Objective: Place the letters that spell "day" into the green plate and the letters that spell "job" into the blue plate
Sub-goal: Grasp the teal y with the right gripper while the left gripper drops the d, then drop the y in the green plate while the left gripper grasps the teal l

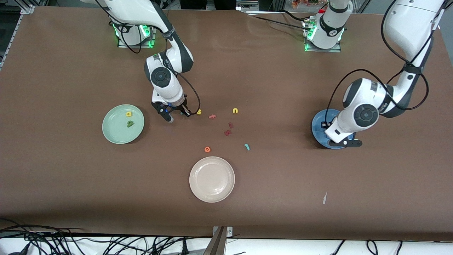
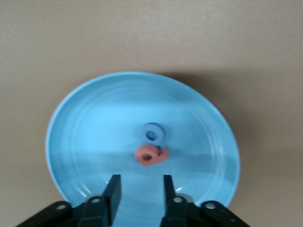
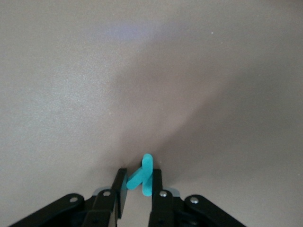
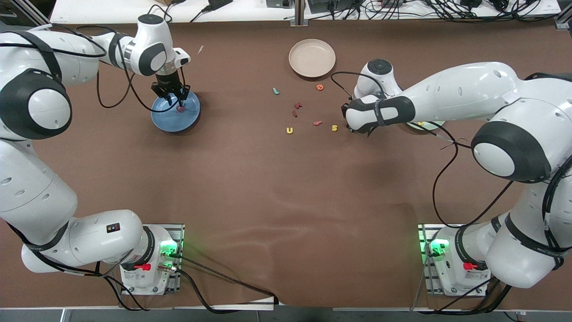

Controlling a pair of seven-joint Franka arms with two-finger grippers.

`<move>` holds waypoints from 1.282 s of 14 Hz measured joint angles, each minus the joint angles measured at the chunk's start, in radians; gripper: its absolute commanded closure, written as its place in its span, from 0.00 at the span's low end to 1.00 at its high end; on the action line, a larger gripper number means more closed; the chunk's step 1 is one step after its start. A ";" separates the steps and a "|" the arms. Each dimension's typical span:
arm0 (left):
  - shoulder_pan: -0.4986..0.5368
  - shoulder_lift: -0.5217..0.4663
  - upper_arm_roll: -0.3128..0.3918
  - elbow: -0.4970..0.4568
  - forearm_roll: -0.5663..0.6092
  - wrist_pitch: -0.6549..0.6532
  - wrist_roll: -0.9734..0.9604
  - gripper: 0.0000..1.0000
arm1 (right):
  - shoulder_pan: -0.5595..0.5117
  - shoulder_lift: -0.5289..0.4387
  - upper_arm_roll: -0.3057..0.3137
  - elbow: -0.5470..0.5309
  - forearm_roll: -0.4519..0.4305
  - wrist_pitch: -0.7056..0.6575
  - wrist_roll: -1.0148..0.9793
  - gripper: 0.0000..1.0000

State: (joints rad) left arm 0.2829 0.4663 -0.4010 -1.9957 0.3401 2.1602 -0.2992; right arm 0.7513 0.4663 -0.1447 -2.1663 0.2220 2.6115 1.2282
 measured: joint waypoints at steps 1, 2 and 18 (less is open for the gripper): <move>0.008 0.000 -0.011 0.009 -0.011 0.000 0.010 0.00 | 0.000 -0.003 -0.004 0.004 -0.001 -0.020 -0.007 0.86; 0.009 -0.001 -0.029 0.026 -0.041 -0.001 0.011 0.00 | 0.001 -0.010 -0.014 0.014 -0.002 -0.057 -0.023 0.86; -0.514 0.294 0.015 0.505 -0.156 -0.007 -0.379 0.00 | -0.102 -0.103 -0.458 0.017 0.063 -0.295 -1.167 0.84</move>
State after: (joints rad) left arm -0.2315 0.7608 -0.3858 -1.4908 0.1844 2.1534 -0.6777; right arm 0.6489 0.3636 -0.6031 -2.1492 0.2845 2.3167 0.0613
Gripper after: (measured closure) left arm 0.000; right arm 0.753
